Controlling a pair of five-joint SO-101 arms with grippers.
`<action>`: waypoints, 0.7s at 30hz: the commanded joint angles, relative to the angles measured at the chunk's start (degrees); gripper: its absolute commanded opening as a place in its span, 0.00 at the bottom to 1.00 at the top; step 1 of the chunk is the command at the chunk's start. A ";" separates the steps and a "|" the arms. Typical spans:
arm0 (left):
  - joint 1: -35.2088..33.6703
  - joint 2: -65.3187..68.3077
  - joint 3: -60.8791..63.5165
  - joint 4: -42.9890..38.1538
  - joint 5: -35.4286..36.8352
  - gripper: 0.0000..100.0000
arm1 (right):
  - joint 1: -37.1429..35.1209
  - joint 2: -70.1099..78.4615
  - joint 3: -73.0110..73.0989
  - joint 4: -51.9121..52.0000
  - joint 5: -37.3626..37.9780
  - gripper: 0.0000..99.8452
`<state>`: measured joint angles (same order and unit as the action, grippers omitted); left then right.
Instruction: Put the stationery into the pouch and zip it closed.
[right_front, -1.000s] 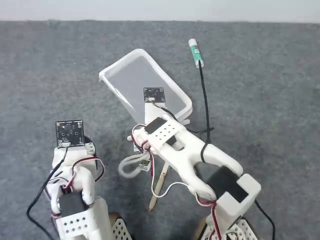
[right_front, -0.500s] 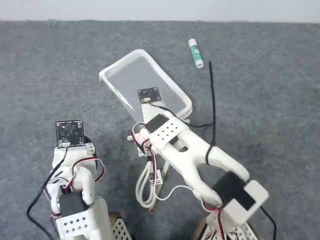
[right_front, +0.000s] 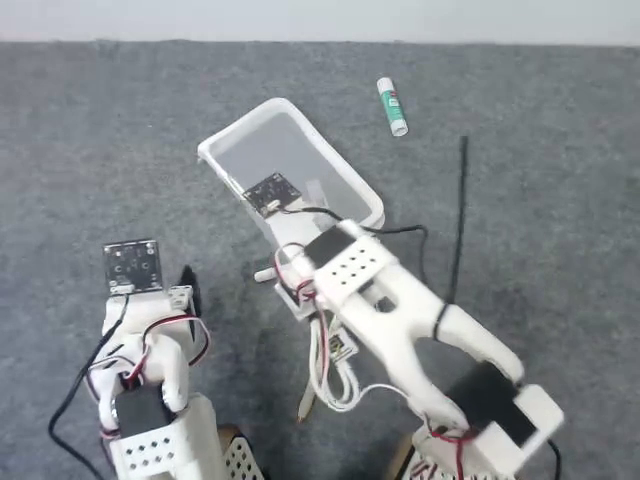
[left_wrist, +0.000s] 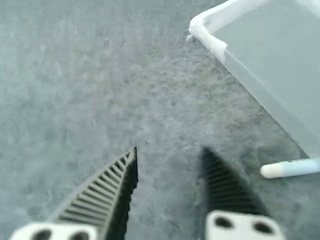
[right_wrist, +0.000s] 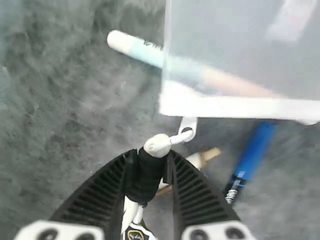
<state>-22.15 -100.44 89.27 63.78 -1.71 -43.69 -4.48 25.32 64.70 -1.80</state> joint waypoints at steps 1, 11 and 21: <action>-0.35 -0.70 -3.74 0.35 4.84 0.30 | 2.68 -8.66 2.46 -3.82 6.15 0.01; 7.91 -0.70 -7.60 0.44 5.98 0.32 | 4.09 -25.01 16.35 -15.96 7.56 0.01; 23.38 -0.70 -10.51 0.44 7.12 0.31 | 7.25 -33.19 22.24 -22.11 7.38 0.01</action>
<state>-3.08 -100.44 81.80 64.13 3.47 -37.19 -32.79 47.74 44.75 4.88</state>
